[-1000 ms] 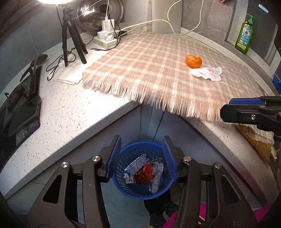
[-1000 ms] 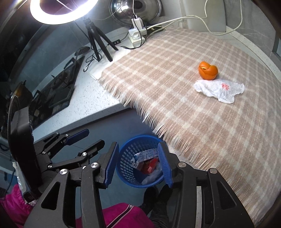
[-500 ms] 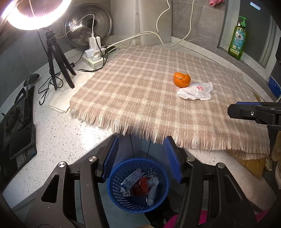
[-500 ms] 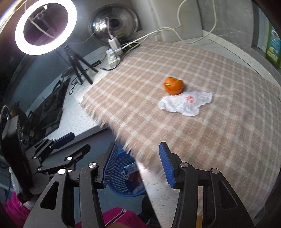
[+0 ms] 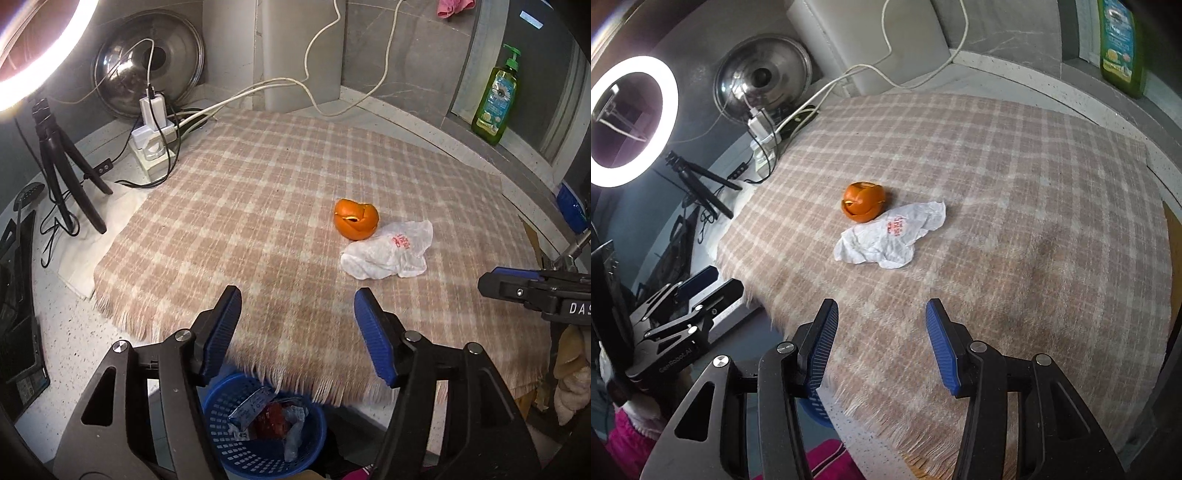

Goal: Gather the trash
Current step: 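Raise both tools back toward the orange and tissue on the cloth, then grasp the orange with the left tool while the right tool grasps the white tissue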

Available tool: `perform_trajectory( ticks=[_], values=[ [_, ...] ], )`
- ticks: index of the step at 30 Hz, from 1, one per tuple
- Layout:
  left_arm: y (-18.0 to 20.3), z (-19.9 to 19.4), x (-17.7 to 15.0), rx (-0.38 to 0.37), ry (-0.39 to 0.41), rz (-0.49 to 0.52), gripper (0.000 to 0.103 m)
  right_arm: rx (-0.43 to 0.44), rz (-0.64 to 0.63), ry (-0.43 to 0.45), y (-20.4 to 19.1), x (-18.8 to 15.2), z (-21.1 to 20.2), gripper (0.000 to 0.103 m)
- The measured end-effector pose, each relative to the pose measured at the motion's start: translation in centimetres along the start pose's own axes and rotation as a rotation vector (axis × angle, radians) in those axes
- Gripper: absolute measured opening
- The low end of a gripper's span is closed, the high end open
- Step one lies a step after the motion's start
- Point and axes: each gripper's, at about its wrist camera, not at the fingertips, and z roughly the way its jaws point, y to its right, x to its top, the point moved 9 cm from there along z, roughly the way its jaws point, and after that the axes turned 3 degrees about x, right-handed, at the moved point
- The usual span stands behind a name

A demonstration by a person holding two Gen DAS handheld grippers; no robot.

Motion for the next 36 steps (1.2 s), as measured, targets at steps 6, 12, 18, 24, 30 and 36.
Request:
perform_trajectory(
  ticks=[6, 12, 18, 24, 30, 36],
  values=[
    [1.6, 2.8, 2.1, -0.026, -0.037, -0.006, 0.065, 0.011, 0.030, -0.020, 1.7, 0.8, 1.5, 0.048],
    [3.0, 5.7, 3.9, -0.053, -0.082, -0.016, 0.065, 0.031, -0.008, -0.044, 1.8, 1.4, 3.1, 0.048],
    [4.8, 8.6, 4.9, -0.067, -0.128, 0.006, 0.065, 0.062, 0.002, -0.055, 2.2, 2.3, 4.4, 0.048],
    [5.8, 10.7, 5.6, -0.077, -0.154, 0.015, 0.065, 0.079, 0.006, -0.078, 2.6, 2.4, 5.5, 0.048],
    [6.2, 12.2, 5.8, -0.087, -0.177, 0.019, 0.065, 0.084, -0.010, -0.083, 2.6, 2.5, 6.1, 0.048],
    [7.0, 12.7, 5.8, -0.105, -0.171, 0.053, 0.059, 0.089, -0.029, -0.084, 2.3, 3.1, 6.9, 0.048]
  ],
)
